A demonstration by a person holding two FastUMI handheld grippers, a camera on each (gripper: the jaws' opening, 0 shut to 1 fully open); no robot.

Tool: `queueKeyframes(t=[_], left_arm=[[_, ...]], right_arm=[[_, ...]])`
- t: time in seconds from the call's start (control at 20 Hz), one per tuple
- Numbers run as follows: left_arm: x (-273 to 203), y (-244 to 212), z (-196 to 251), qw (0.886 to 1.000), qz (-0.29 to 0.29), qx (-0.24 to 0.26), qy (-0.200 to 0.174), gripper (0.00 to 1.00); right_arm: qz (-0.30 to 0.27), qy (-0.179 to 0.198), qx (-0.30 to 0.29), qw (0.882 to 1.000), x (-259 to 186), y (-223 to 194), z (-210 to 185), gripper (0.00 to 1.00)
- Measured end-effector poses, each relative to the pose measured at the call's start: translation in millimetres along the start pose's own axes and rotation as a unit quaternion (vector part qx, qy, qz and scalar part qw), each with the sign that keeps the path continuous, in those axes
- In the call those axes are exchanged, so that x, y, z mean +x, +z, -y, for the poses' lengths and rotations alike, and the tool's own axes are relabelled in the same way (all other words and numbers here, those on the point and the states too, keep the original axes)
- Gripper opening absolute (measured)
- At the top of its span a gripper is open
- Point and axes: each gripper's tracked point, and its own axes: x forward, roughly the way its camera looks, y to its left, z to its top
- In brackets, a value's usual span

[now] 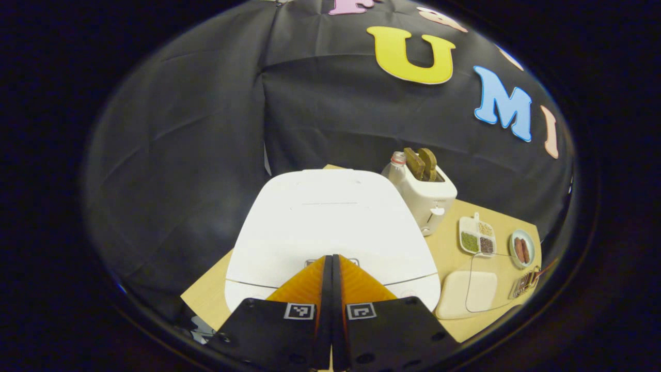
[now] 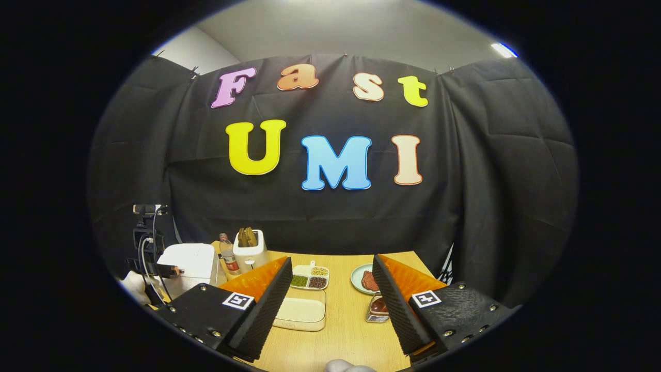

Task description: Close the left gripper, press the button to open the rice cooker; take a wooden spoon from the chopstick holder with the right hand, scoop a spoonful of rice and pour it into the rice cooker, then put the wooden spoon back into the chopstick holder.

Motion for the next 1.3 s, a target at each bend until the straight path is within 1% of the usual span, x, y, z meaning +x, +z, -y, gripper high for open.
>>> queueKeyframes(t=[0.05,0.1,0.15,0.2,0.25,0.3,0.35,0.4,0.45,0.5,0.65,0.8,0.9,0.95,1.05,1.1,1.2,1.3], left_arm=[[-7,21,0,0.999,0.042,0.006,0.004,0.09],[-16,47,2,0.996,0.093,0.016,0.007,0.08],[-31,75,2,0.989,0.143,0.024,0.013,0.09],[-50,103,4,0.981,0.192,0.034,0.013,0.09],[-80,123,9,0.973,0.228,0.036,0.004,0.08],[-105,135,15,0.967,0.253,0.037,-0.003,0.09],[-126,143,19,0.961,0.274,0.042,-0.01,0.09],[-144,149,23,0.956,0.288,0.045,-0.016,0.09],[-159,151,29,0.954,0.294,0.043,-0.026,0.1],[-173,150,34,0.953,0.297,0.039,-0.037,0.1],[-203,143,42,0.951,0.3,0.034,-0.057,0.1],[-223,122,51,0.953,0.289,0.038,-0.077,0.1],[-241,115,51,0.95,0.3,0.036,-0.084,0.1],[-250,113,53,0.946,0.31,0.036,-0.089,0.21],[-272,106,68,0.935,0.333,0.039,-0.118,0.51],[-277,104,73,0.932,0.338,0.042,-0.128,0.66],[-288,99,74,0.93,0.342,0.05,-0.127,0.95],[-296,97,76,0.928,0.346,0.055,-0.124,0.96]], right_arm=[[0.006,-0.007,0.002,1.0,-1,1,5,0.95],[0.014,-0.009,0.002,1.0,-1,5,7,0.95],[0.016,-0.012,0.001,1.0,-2,3,8,0.95],[0.022,-0.012,0.001,1.0,-3,6,10,0.95],[0.031,-0.014,0.003,0.999,-5,10,12,0.95],[0.041,-0.015,0.007,0.999,-6,14,14,0.93],[0.045,-0.016,0.011,0.999,-5,15,16,0.95],[0.046,-0.014,0.015,0.999,-4,15,15,0.95],[0.047,-0.013,0.017,0.999,-4,16,15,0.95],[0.051,-0.015,0.018,0.998,-5,18,17,0.95],[0.058,-0.021,0.019,0.998,-5,18,23,0.95],[0.054,-0.023,0.024,0.998,-4,12,28,0.95],[0.051,-0.031,0.025,0.998,-3,5,34,0.95],[0.048,-0.032,0.026,0.998,-1,-1,35,0.95],[0.043,-0.038,0.025,0.998,0,-10,41,0.95],[0.042,-0.041,0.028,0.998,1,-14,45,0.95],[0.031,-0.044,0.034,0.998,2,-28,50,0.95],[0.029,-0.049,0.039,0.998,4,-38,55,0.95]])
